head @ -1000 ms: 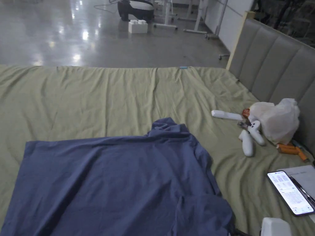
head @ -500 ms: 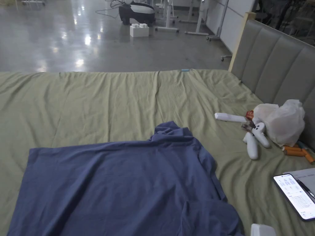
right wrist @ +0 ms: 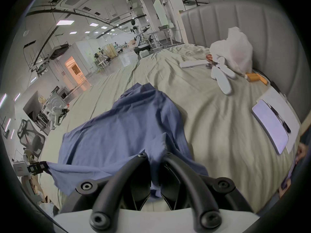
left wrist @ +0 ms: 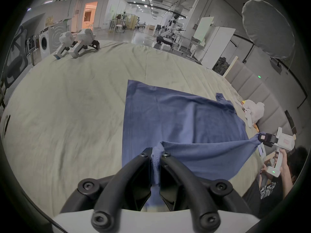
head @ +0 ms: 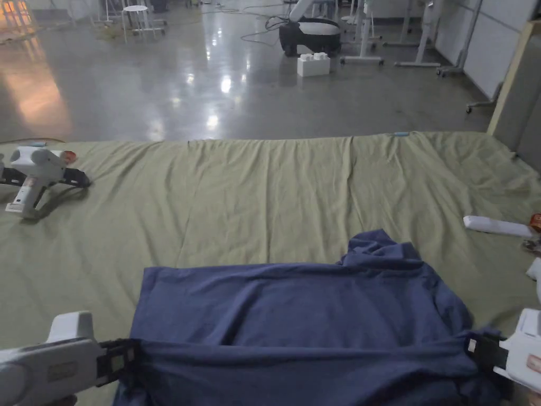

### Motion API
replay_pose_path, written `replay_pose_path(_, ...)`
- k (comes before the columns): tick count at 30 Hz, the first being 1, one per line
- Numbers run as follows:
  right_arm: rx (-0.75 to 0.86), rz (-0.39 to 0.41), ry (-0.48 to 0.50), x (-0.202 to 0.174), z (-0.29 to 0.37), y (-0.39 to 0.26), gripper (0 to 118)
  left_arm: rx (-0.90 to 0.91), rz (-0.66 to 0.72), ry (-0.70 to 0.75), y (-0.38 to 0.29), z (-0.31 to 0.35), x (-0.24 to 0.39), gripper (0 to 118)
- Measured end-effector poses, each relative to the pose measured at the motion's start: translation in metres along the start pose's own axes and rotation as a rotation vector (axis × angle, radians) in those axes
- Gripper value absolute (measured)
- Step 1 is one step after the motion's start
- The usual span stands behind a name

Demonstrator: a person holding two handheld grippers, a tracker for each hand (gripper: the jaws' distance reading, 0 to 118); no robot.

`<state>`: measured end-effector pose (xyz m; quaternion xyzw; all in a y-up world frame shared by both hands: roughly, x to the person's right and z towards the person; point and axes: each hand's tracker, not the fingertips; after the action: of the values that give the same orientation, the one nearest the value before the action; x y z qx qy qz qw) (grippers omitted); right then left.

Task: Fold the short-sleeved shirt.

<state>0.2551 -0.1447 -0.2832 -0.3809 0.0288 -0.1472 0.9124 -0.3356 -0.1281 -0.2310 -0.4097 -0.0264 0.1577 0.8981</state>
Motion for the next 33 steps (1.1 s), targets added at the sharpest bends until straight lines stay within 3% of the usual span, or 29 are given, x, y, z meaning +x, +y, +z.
replay_pose_path(5,-0.079,0.108,-0.079,-0.023,-0.068,0.043,4,-0.043,-0.006,0.065,0.037,-0.054,-0.009,3)
replay_pose_path(9,-0.125,0.12,-0.11,-0.027,-0.112,0.055,6,-0.037,0.005,0.084,0.045,-0.075,-0.018,5)
replay_pose_path(10,-0.143,0.114,-0.114,-0.027,-0.117,0.053,12,-0.035,0.009,0.085,0.046,-0.079,-0.019,17)
replay_pose_path(11,-0.158,0.112,-0.125,-0.026,-0.124,0.052,32,-0.031,0.01,0.087,0.046,-0.081,-0.021,35)
replay_pose_path(12,-0.167,0.108,-0.125,-0.024,-0.126,0.052,65,-0.033,0.003,0.107,0.047,-0.081,-0.021,69)
replay_pose_path(13,-0.168,0.108,-0.121,-0.022,-0.126,0.052,76,-0.03,-0.009,0.116,0.047,-0.079,-0.021,84)
replay_pose_path(20,0.126,0.187,-0.005,-0.011,-0.017,0.048,75,0.287,-0.177,0.075,0.03,0.028,0.01,86)
replay_pose_path(21,0.163,0.186,0.006,-0.013,0.005,0.045,75,0.347,-0.199,0.121,0.024,0.047,0.02,86)
replay_pose_path(24,0.312,0.165,0.049,-0.027,0.069,0.026,75,0.509,-0.242,0.138,0.006,0.099,0.046,86)
replay_pose_path(31,0.546,0.284,0.073,-0.081,0.176,-0.029,75,0.771,-0.375,0.148,-0.05,0.201,0.116,86)
replay_pose_path(33,0.596,0.317,0.073,-0.094,0.196,-0.044,65,0.792,-0.373,0.151,-0.065,0.215,0.125,82)
